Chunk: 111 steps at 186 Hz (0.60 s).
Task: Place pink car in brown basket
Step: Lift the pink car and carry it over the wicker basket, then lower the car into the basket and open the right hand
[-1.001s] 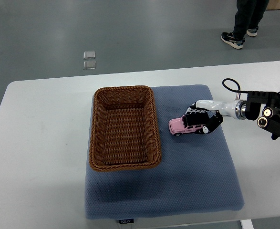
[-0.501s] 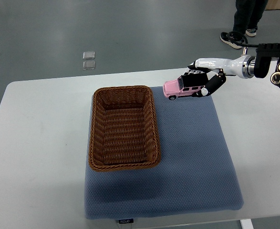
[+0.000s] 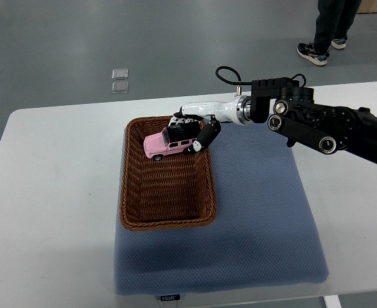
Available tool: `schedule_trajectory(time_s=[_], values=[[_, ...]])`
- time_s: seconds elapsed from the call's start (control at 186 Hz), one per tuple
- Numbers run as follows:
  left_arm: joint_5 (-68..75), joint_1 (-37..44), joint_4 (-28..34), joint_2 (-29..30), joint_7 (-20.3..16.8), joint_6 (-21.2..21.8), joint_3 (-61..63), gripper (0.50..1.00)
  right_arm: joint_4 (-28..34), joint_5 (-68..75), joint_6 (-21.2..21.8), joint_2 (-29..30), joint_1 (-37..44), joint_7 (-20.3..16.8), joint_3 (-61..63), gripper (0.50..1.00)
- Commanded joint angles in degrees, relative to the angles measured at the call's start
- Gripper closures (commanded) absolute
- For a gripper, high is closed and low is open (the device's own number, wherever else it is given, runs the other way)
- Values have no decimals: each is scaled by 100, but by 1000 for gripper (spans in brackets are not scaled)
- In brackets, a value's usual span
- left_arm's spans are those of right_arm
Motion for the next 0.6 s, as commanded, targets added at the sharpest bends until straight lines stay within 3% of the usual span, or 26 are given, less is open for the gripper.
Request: schedule_trajectory(time_s=[0.0, 0.199, 0.291, 0.371, 0.415, 0.468, 0.592], values=[[-7, 0, -13, 0, -1, 0, -5, 500, -247, -11, -83, 336, -50, 0, -130, 1000], [-7, 0, 31, 0, -1, 0, -22, 500, -440, -28, -277, 450, -155, 27, -227, 1000], [-7, 0, 31, 0, -1, 0, -22, 500, -440, -28, -338, 459, -199, 44, -218, 871], [-7, 0, 40, 0, -1, 0, -22, 500, -440, -2, -365, 485, -243, 71, -209, 699], [-7, 8, 40, 0, -1, 0, -22, 500, -440, -2, -365, 494, -252, 71, -200, 636], [-7, 8, 40, 0, -1, 0, -22, 500, -432, 7, -356, 477, -252, 71, -192, 605], [-7, 8, 40, 0, -1, 0, -22, 500, -423, 33, -347, 442, -243, 71, -95, 587]])
